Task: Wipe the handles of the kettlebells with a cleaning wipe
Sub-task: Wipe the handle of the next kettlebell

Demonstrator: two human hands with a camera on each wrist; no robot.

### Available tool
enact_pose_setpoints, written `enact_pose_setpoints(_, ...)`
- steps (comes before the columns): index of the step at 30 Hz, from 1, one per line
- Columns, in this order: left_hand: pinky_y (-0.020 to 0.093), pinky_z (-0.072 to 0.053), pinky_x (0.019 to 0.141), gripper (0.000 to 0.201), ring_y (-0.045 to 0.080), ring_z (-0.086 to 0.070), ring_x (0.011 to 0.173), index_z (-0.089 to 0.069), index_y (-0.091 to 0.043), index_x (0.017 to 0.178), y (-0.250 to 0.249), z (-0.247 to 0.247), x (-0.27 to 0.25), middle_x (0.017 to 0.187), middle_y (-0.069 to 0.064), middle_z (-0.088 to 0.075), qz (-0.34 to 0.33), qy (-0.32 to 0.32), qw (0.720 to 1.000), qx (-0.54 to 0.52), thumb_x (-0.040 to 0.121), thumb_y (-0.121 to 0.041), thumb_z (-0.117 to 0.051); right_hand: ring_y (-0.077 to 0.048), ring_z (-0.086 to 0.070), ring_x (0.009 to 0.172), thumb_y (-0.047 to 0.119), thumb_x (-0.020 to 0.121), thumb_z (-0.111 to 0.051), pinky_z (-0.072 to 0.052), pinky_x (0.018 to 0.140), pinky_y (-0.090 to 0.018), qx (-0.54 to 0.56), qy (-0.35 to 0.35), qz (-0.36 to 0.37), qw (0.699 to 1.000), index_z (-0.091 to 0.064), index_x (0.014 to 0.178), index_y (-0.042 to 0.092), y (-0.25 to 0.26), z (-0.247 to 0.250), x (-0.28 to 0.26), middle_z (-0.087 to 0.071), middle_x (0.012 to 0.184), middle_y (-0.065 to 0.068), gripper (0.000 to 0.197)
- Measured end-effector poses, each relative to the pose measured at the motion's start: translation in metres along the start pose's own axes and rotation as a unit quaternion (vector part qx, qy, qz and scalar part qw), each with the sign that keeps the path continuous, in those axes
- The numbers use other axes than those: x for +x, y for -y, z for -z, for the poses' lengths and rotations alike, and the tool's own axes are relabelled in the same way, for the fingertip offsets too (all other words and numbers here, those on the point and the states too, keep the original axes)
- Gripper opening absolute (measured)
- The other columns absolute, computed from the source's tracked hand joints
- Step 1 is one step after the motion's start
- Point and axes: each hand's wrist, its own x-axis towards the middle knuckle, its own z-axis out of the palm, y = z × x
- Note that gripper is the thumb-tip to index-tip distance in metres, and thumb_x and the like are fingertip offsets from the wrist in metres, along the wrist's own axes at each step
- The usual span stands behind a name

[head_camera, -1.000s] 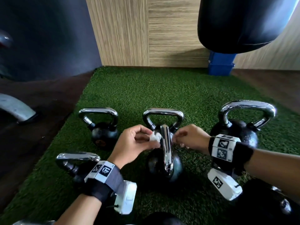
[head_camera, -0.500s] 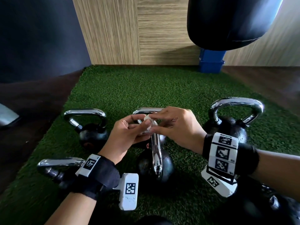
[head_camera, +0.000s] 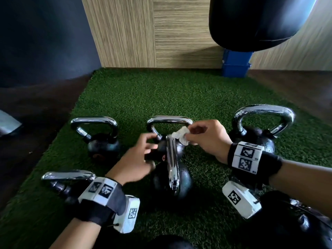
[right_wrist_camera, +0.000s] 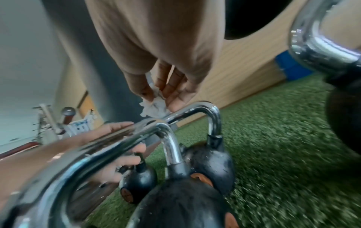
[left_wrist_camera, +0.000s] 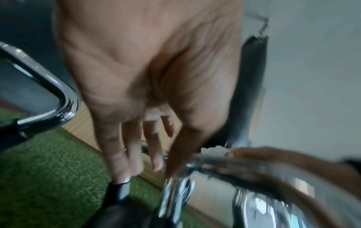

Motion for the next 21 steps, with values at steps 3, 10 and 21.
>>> enact_pose_setpoints(3, 0.031, -0.035, 0.118, 0.153, 0.009, -0.032, 0.144, 0.018, -0.048, 0.154, 0.010, -0.036, -0.006, 0.161, -0.019, -0.014, 0.026, 0.145, 0.980, 0.131, 0.055, -0.042, -0.098, -0.017, -0.064, 0.071, 0.006, 0.079, -0.081, -0.058, 0.065, -0.023, 0.018, 0.031, -0.077, 0.996, -0.073, 0.093, 0.003, -0.020, -0.001, 0.000, -0.072, 0.088, -0.010, 0.016)
enact_pose_setpoints(10, 0.045, -0.013, 0.128, 0.133, 0.017, -0.002, 0.153, 0.013, -0.037, 0.155, 0.013, -0.081, -0.009, 0.163, -0.014, 0.003, -0.034, 0.094, 0.963, 0.250, 0.061, -0.069, -0.077, -0.018, -0.063, 0.065, 0.013, 0.075, -0.084, -0.060, 0.068, -0.038, -0.059, 0.036, -0.150, 0.986, -0.071, 0.080, 0.016, -0.047, -0.014, 0.001, -0.071, 0.081, -0.006, 0.014)
enact_pose_setpoints(21, 0.009, -0.022, 0.116, 0.113, -0.001, -0.023, 0.137, -0.013, -0.040, 0.145, 0.012, -0.056, -0.002, 0.135, -0.032, -0.014, -0.108, 0.122, 0.967, 0.198, 0.063, -0.042, -0.091, -0.017, -0.070, 0.087, 0.028, 0.081, -0.080, -0.059, 0.078, -0.029, -0.063, -0.016, -0.133, 0.989, -0.076, 0.100, 0.021, -0.053, -0.055, -0.004, -0.075, 0.094, 0.000, 0.020)
